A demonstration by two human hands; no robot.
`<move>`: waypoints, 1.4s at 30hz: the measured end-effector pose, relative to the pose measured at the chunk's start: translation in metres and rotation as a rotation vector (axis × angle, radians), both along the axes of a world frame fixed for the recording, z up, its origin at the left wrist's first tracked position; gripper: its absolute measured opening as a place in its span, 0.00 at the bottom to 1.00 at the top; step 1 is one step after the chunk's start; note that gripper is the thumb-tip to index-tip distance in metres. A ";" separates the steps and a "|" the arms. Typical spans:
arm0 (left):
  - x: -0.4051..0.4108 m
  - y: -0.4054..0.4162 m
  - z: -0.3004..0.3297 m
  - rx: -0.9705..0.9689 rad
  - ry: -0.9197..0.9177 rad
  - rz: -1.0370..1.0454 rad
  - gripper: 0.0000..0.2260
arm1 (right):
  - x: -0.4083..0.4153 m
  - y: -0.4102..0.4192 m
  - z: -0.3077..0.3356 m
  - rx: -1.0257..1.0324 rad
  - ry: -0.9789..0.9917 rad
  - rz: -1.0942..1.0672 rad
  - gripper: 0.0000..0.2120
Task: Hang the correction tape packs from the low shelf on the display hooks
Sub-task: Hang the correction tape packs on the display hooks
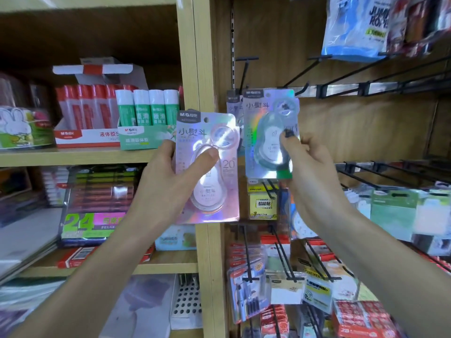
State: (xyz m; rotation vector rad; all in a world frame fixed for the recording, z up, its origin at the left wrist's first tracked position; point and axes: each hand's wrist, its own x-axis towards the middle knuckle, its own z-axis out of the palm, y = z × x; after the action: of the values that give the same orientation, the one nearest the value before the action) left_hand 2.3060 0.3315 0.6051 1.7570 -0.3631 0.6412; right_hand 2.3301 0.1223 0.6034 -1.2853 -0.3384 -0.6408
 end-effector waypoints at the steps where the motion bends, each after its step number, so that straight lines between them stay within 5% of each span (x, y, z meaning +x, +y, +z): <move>1: -0.001 0.004 0.001 0.009 -0.008 0.010 0.20 | 0.004 -0.004 0.005 -0.012 -0.010 -0.008 0.07; 10: -0.006 -0.003 0.022 0.164 -0.126 0.058 0.20 | 0.043 0.004 0.021 -0.102 0.001 -0.034 0.05; 22: 0.009 -0.026 0.040 0.478 0.000 0.187 0.19 | 0.089 -0.009 0.030 -0.060 0.212 0.151 0.06; 26: 0.017 -0.050 0.042 0.685 0.038 0.261 0.23 | 0.115 -0.006 0.044 -0.123 0.333 0.212 0.24; 30: 0.039 -0.078 0.040 0.896 0.037 0.449 0.27 | 0.134 -0.011 0.053 -0.186 0.399 0.298 0.14; 42: 0.066 -0.093 0.034 0.852 -0.040 0.553 0.25 | 0.158 -0.015 0.053 -0.296 0.437 0.205 0.16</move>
State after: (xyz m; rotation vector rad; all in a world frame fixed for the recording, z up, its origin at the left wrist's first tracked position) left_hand 2.3719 0.2386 0.6390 2.7078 -0.1738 1.0031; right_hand 2.4879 0.1077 0.6560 -1.6070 -0.2020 -0.1271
